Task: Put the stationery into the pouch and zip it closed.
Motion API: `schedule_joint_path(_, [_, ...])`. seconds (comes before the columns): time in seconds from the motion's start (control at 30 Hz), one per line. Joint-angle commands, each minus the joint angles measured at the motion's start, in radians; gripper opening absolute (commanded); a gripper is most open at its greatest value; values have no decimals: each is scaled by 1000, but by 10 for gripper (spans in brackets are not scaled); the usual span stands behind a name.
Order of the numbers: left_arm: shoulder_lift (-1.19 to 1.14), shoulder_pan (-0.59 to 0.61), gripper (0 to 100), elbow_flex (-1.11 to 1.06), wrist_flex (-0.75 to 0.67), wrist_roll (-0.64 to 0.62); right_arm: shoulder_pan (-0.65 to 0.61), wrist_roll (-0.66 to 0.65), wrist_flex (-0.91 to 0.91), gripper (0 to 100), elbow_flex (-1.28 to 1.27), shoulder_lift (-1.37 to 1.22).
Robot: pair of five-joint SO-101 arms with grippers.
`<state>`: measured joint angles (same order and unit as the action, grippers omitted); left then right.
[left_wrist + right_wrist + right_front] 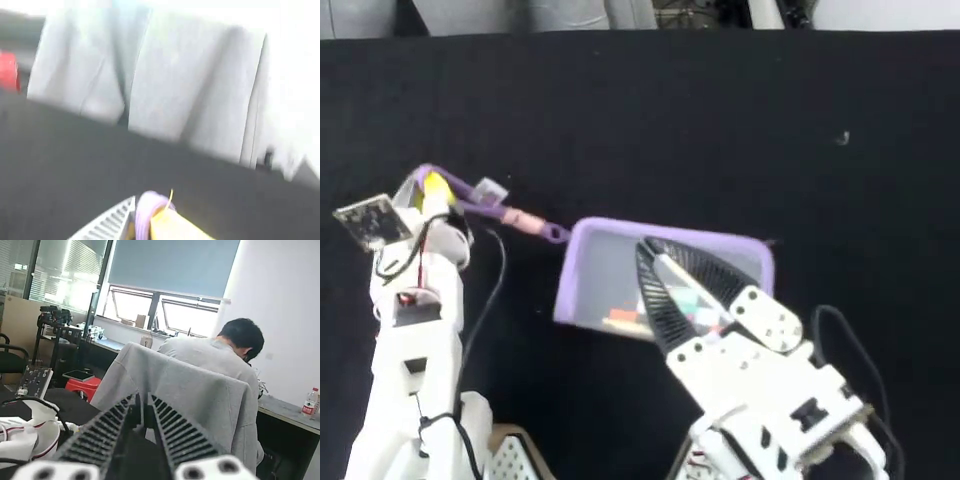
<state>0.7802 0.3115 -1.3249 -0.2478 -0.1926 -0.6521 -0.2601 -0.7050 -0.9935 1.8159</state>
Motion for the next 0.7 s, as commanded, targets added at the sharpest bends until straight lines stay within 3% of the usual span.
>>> schedule_joint_path(0.0, [15, -12, 30, 213, 35, -6, 12, 3, 9, 15, 2, 124])
schedule_joint_path(0.13, [15, -67, 30, 549, 348, -9, 107, 9, 15, 15, 8, 53])
schedule_joint_path(0.27, [14, -130, 30, 888, 680, -104, 193, 9, 17, 15, 16, -39])
schedule_joint_path(0.4, [5, -239, 30, 1119, 921, -180, 206, 9, 11, 15, 47, -114])
schedule_joint_path(0.53, [5, -410, 30, 1228, 1003, -166, 206, 9, 8, 16, 87, -156])
schedule_joint_path(0.67, [5, -556, 30, 1334, 1010, -5, 206, 9, -25, 16, 114, -166])
